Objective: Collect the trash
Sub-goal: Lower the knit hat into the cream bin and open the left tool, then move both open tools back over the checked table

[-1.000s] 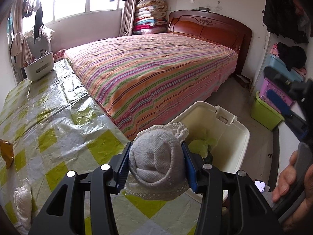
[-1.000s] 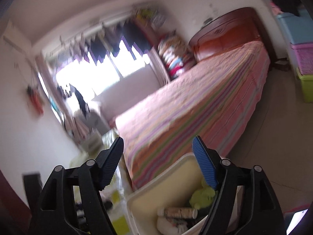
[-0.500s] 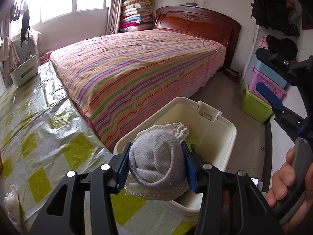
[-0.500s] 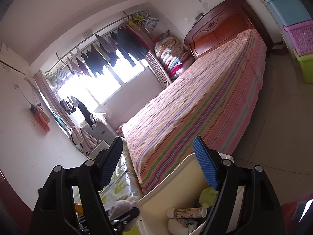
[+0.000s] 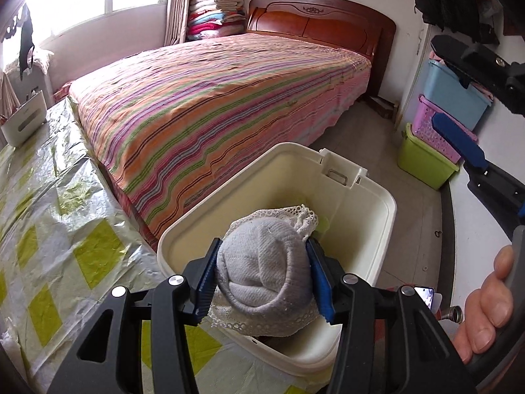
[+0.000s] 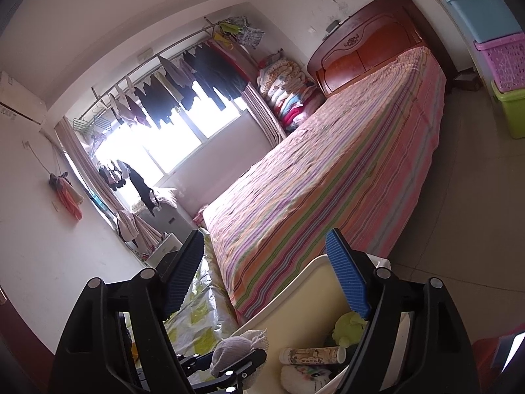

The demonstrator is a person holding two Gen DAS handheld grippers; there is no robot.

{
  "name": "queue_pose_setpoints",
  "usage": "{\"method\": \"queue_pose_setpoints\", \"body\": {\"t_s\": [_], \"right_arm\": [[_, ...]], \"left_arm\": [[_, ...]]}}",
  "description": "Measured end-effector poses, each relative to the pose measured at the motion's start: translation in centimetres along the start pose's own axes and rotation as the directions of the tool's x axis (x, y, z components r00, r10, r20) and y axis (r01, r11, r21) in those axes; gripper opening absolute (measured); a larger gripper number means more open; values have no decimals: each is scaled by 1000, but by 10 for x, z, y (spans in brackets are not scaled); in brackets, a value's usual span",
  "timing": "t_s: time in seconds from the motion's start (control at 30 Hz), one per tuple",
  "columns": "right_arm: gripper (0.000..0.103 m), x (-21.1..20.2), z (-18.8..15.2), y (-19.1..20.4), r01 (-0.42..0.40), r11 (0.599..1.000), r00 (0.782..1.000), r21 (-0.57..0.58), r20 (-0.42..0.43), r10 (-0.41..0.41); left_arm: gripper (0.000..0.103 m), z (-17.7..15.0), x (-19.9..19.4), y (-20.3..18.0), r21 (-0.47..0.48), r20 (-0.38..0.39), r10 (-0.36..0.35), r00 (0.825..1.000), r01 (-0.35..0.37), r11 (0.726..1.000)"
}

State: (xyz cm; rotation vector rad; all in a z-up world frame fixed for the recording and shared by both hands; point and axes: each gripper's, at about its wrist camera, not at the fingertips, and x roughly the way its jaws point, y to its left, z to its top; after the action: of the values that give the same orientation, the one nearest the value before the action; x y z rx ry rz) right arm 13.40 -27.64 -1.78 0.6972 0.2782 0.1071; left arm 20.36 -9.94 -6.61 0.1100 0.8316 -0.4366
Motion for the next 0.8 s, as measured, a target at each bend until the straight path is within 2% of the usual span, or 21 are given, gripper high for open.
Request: {"method": "queue_pose_setpoints", "body": {"t_s": [0.13, 0.2, 0.27, 0.37, 0.53, 0.8], "right_arm": [[77, -1, 0, 4, 3, 1000, 1000, -7, 6, -3], [78, -1, 0, 3, 5, 1000, 1000, -8, 5, -5], [82, -2, -1, 3, 8, 1000, 1000, -1, 8, -8], [87, -1, -3, 3, 11, 1000, 1000, 5, 7, -11], [95, 0, -4, 6, 14, 1000, 1000, 6, 6, -14], [96, 13, -18, 26, -28, 999, 999, -15, -43, 27]], "left_arm": [[52, 1, -2, -1, 13, 9, 13, 1000, -13, 1000], [61, 1, -2, -3, 29, 7, 22, 1000, -22, 999], [76, 1, -8, -6, 39, 32, 36, 999, -37, 999], [83, 2, -17, -9, 59, 69, 51, 996, -55, 997], [84, 3, -25, -11, 87, 88, 87, 992, -95, 992], [84, 2, -62, 29, -43, 196, 123, 973, -117, 992]]}}
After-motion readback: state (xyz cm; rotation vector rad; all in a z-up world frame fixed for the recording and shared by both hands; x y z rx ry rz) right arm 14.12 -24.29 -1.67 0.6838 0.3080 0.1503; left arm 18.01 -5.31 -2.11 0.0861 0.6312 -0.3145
